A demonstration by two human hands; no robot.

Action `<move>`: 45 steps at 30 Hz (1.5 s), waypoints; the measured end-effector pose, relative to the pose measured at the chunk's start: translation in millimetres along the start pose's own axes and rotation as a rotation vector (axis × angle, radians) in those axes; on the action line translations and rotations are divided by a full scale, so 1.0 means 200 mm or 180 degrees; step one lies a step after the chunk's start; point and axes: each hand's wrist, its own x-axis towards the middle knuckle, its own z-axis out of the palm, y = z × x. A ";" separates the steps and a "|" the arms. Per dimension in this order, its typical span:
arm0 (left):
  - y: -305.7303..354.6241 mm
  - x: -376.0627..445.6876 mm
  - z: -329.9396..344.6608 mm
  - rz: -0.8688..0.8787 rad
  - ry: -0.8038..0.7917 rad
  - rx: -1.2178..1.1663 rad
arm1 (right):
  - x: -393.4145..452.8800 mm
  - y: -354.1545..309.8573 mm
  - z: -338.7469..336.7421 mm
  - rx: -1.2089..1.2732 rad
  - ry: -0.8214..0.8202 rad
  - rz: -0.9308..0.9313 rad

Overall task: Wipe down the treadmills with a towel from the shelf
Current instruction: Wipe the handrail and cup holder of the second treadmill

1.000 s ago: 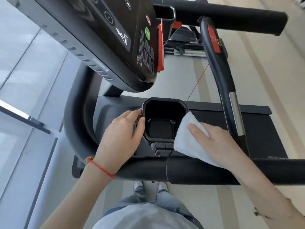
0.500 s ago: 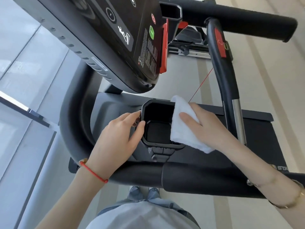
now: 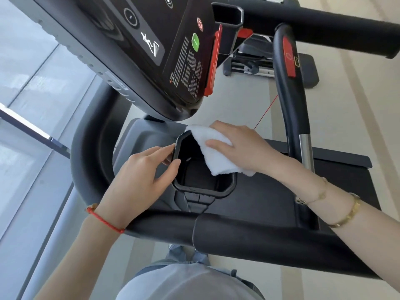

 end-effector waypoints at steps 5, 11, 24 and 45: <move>0.00 0.00 0.01 0.0062 -0.0016 0.0120 | 0.01 0.02 -0.01 0.0073 -0.0069 -0.0120; -0.01 0.00 0.01 0.0065 -0.0021 0.0159 | 0.13 -0.09 0.03 -0.0476 -0.0019 -0.0498; -0.01 0.00 0.02 -0.0005 0.0026 0.0152 | 0.08 -0.06 0.03 -0.0105 -0.0049 -0.0184; -0.03 0.05 0.09 -0.0076 -0.0106 -0.0029 | -0.30 -0.14 0.21 0.1706 0.0524 0.1577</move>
